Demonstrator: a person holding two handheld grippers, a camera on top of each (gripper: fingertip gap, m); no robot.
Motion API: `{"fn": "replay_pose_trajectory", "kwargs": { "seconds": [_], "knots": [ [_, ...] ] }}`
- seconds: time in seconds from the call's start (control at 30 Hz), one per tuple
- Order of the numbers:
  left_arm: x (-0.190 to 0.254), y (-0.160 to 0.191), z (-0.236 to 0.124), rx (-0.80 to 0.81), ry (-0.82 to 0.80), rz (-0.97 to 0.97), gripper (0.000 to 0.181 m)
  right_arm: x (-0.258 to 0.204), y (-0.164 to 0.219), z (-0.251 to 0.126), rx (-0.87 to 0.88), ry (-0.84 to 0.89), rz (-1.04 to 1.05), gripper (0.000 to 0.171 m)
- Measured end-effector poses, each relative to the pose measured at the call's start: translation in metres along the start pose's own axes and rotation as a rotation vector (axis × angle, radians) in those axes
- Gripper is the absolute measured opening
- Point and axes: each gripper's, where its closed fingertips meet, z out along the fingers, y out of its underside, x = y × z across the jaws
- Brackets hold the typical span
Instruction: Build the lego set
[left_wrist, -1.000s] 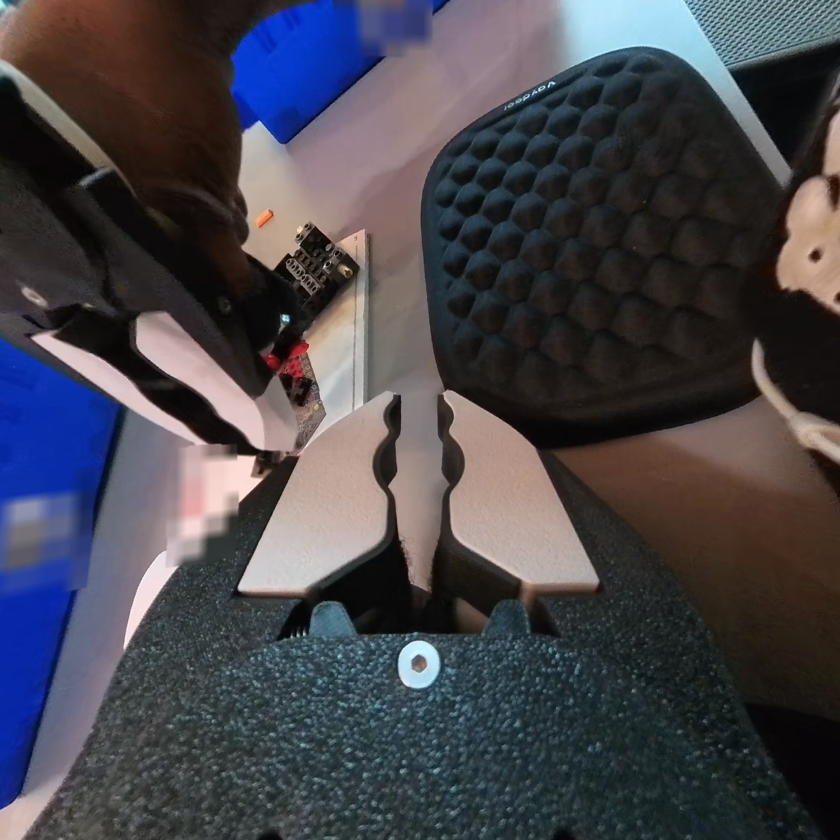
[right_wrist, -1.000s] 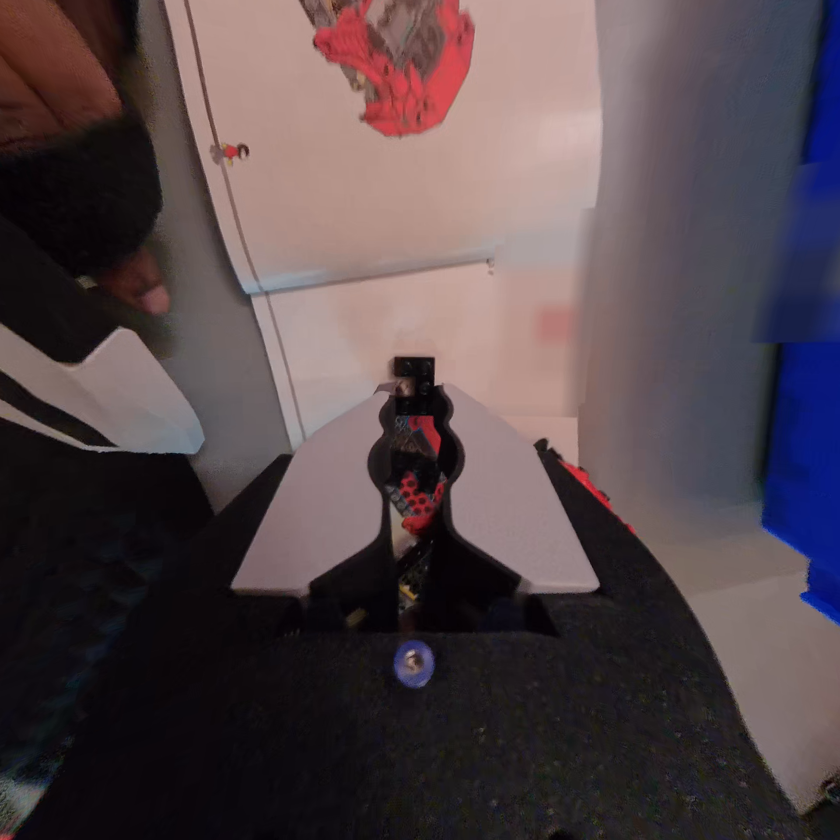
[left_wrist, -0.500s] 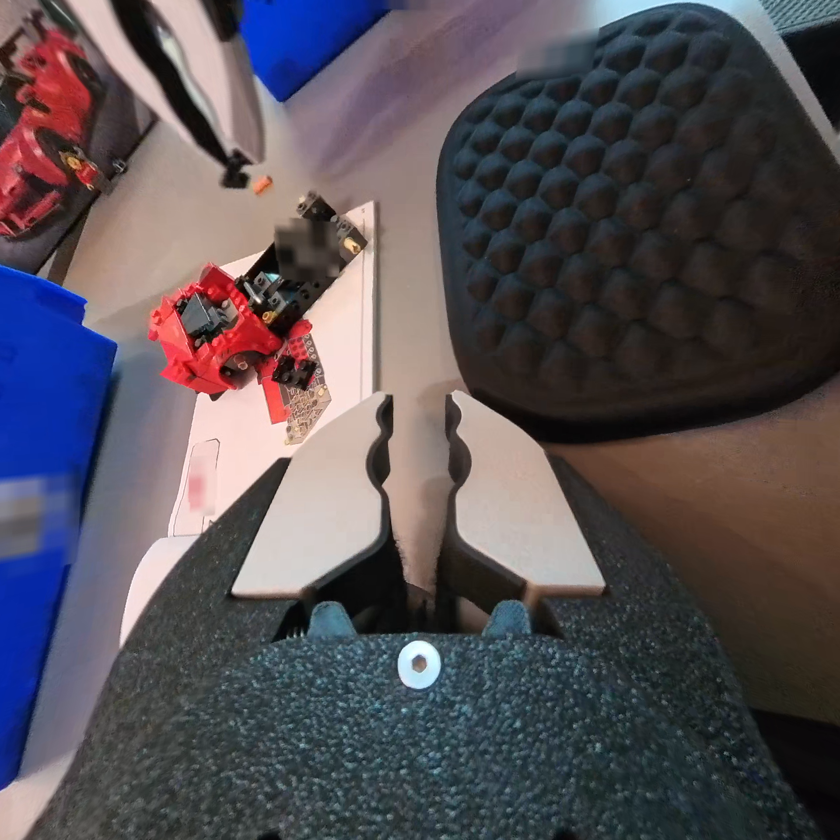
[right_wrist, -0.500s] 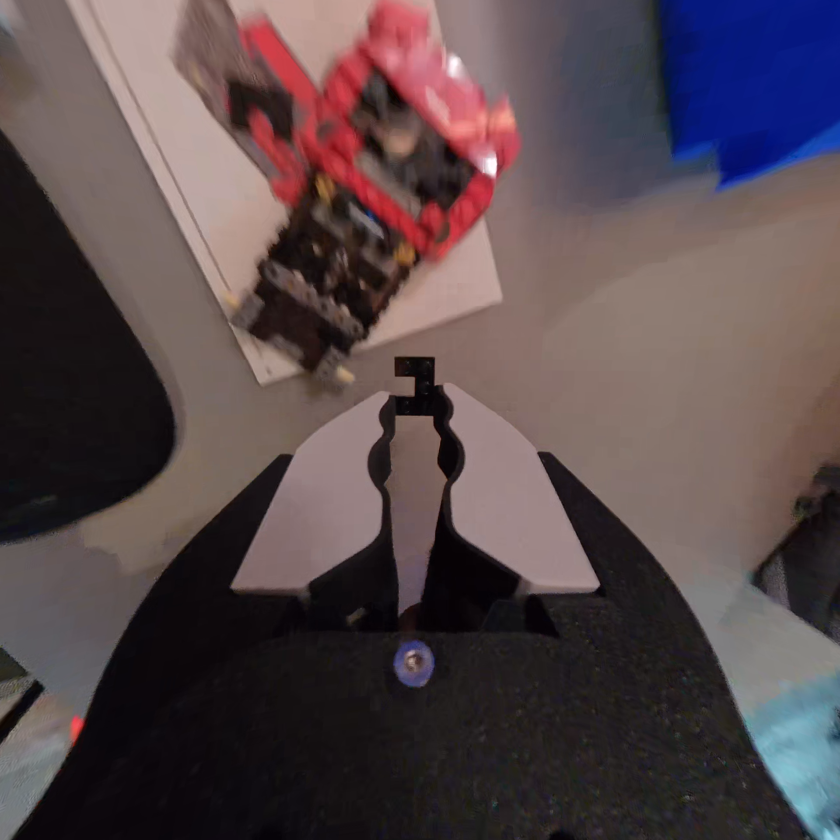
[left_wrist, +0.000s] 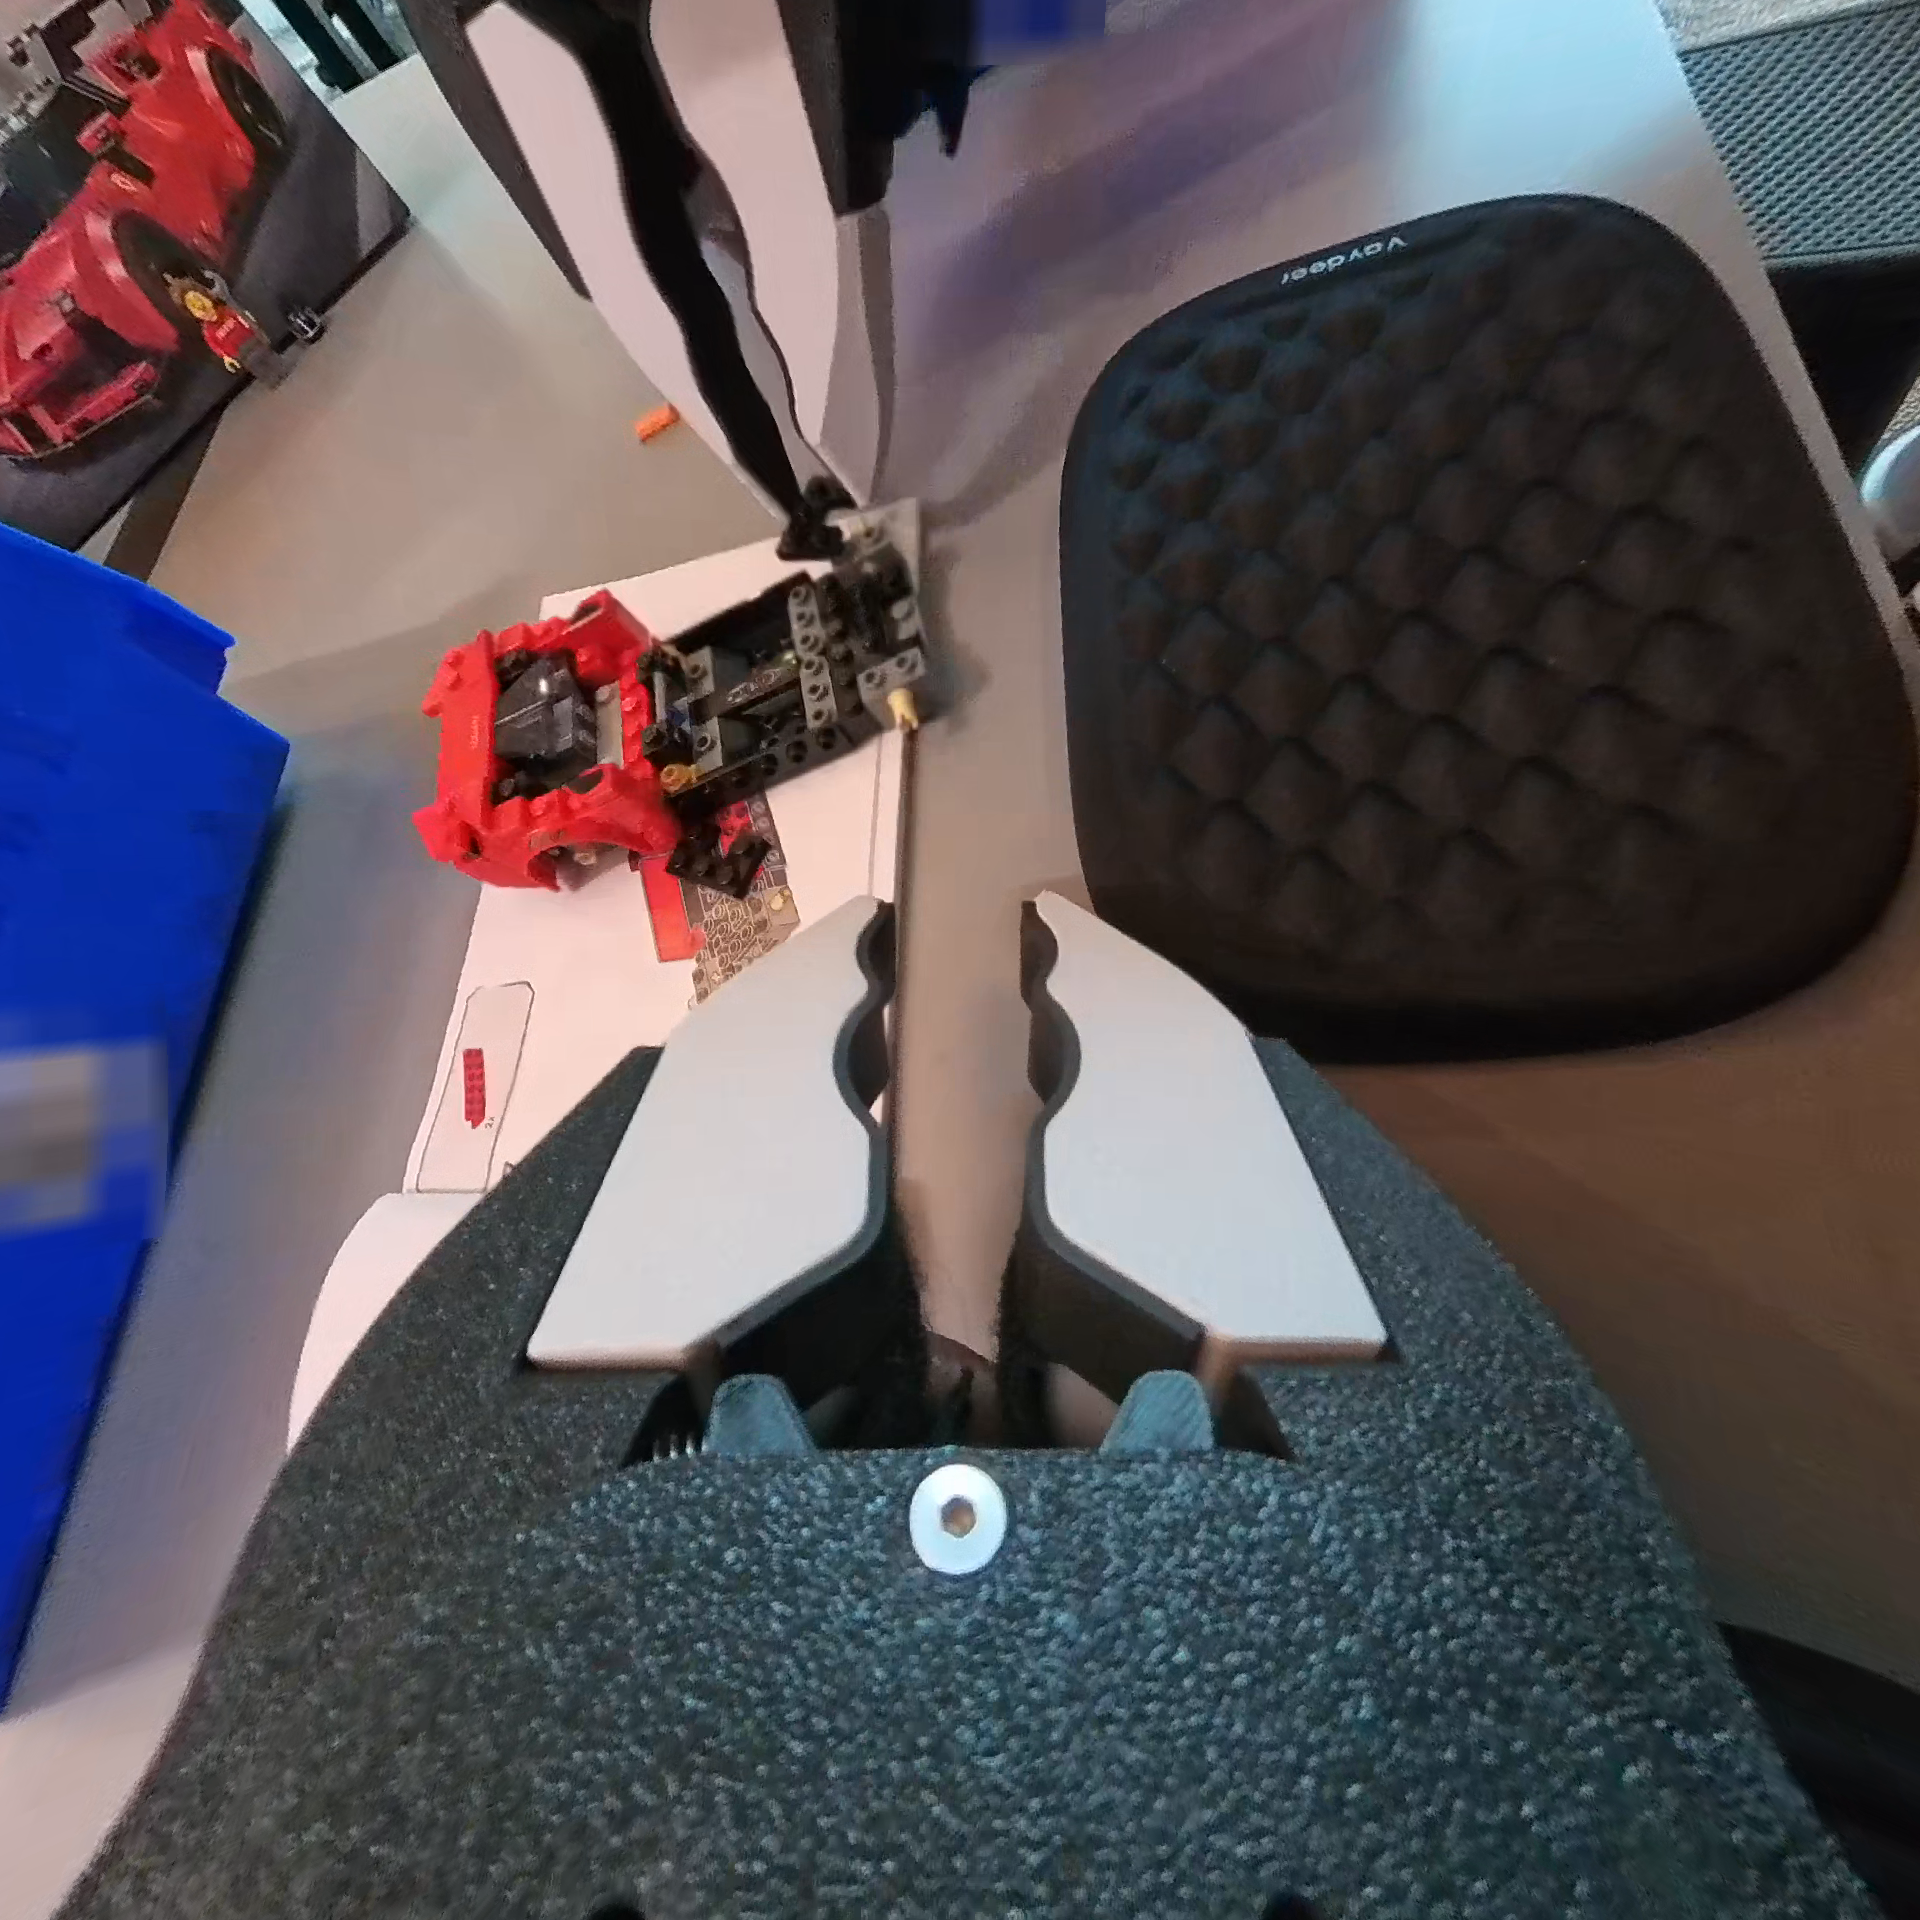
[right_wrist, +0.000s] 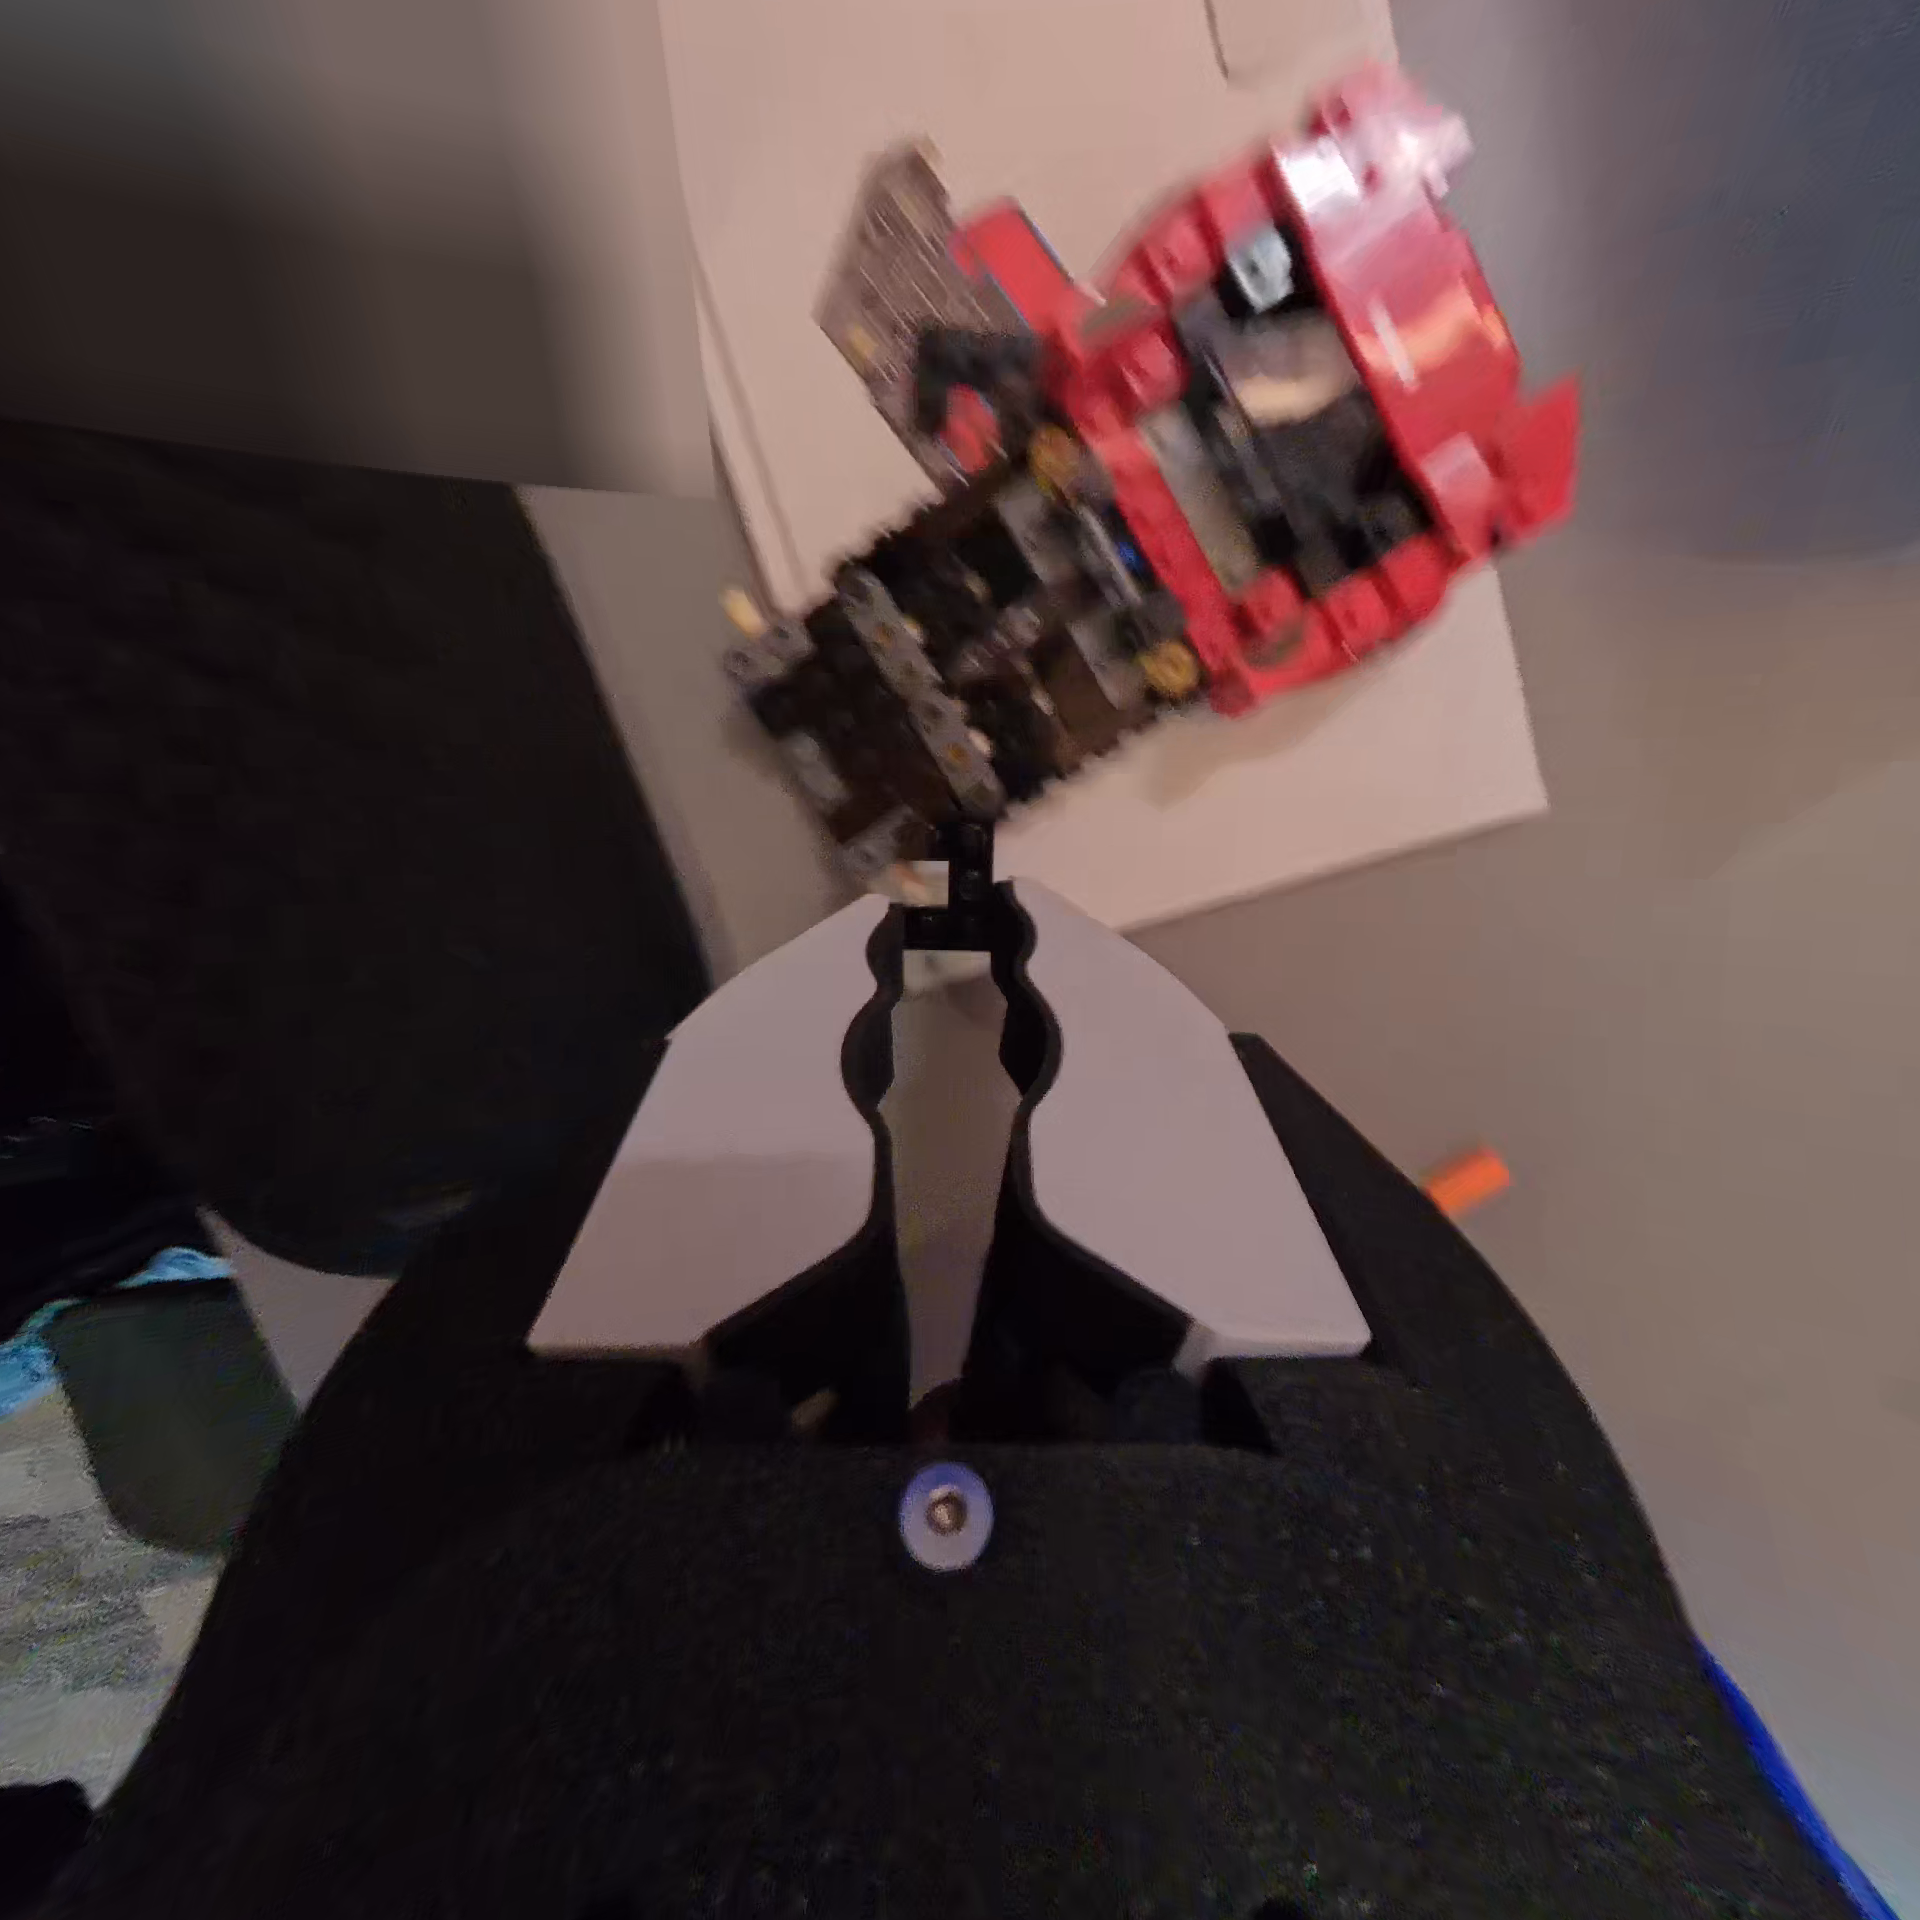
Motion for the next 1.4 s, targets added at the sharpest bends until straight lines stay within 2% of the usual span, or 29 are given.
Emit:
{"fn": "replay_pose_trajectory", "kwargs": {
  "seconds": [0.07,0.2,0.3,0.47,0.6,0.73,0.9,1.4],
  "knots": [
    [0.0,0.001,0.0,-0.004,-0.002,0.0,0.022,-0.013,-0.01,0.001,0.024,-0.026,-0.009,0.016],
    [0.001,0.002,-0.002,0.003,0.004,-0.027,0.022,-0.011,-0.002,-0.008,-0.062,0.056,-0.102,0.016],
    [0.001,0.002,-0.001,0.004,0.003,-0.031,0.022,-0.021,-0.024,-0.012,0.006,0.031,-0.28,0.016],
    [-0.004,-0.008,0.001,0.022,-0.003,-0.038,0.023,-0.011,-0.038,-0.001,-0.062,-0.024,-0.511,0.016],
    [-0.014,-0.018,0.004,0.068,-0.007,-0.067,0.008,-0.015,-0.039,0.007,-0.11,-0.147,-0.553,0.016],
    [-0.021,-0.024,0.013,0.099,0.047,-0.136,0.007,-0.018,-0.038,0.012,-0.118,-0.186,-0.548,0.016],
    [-0.029,-0.017,0.025,0.049,0.062,-0.14,0.009,-0.016,-0.036,0.016,-0.132,-0.166,-0.558,0.016],
    [-0.024,-0.012,0.027,0.032,0.048,-0.095,0.01,-0.014,-0.035,0.023,-0.147,-0.14,-0.57,0.016]
  ]
}}
